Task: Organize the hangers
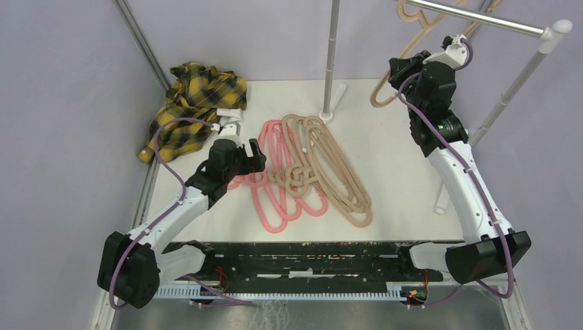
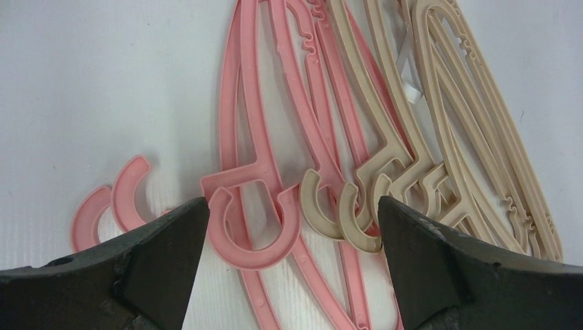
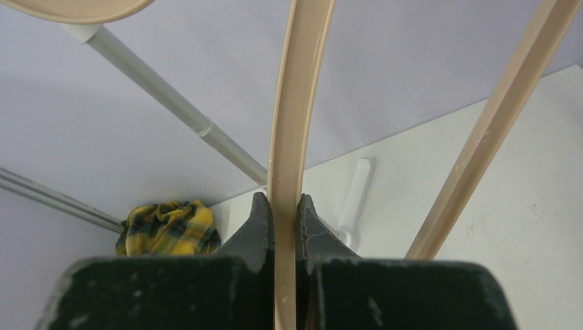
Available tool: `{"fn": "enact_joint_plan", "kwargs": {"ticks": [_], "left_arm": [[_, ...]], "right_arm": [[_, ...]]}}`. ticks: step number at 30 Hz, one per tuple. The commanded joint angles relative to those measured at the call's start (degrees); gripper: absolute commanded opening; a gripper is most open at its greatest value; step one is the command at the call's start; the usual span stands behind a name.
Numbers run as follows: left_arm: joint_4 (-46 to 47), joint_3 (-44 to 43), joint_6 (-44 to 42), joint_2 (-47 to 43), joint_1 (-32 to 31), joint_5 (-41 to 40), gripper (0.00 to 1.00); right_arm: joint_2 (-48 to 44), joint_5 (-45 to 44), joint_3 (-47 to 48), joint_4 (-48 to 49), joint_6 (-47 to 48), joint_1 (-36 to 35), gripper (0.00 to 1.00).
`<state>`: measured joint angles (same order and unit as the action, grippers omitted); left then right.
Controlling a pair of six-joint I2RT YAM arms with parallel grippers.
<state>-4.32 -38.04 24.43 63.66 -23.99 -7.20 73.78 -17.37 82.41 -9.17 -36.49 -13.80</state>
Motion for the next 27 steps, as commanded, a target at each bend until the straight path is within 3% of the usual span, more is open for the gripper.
{"fn": "enact_joint_plan", "kwargs": {"ticks": [1,18,21,27], "left_arm": [[0.9,-0.01,1.95,-1.57,-0.03,-0.82,0.99],[1.59,0.16,2.03,0.13,-0.04,-0.15,0.99],[1.48,0.0,2.03,0.09,-0.05,-0.05,0.99],[1.2,0.24,2.1,-0.74,-0.01,0.04,0.99]], "right_arm": [[0.28,-1.73,2.03,4.61,-4.12,2.91,0.01],[-2.88,3.52,-1.98,-3.91,-8.35,14.52,0.01],[-3.85,3.7,-2.96,-4.93,-8.43,14.77,0.06],[-6.69,2.41,-5.15,-7.37,-8.35,14.77,0.29]]}}
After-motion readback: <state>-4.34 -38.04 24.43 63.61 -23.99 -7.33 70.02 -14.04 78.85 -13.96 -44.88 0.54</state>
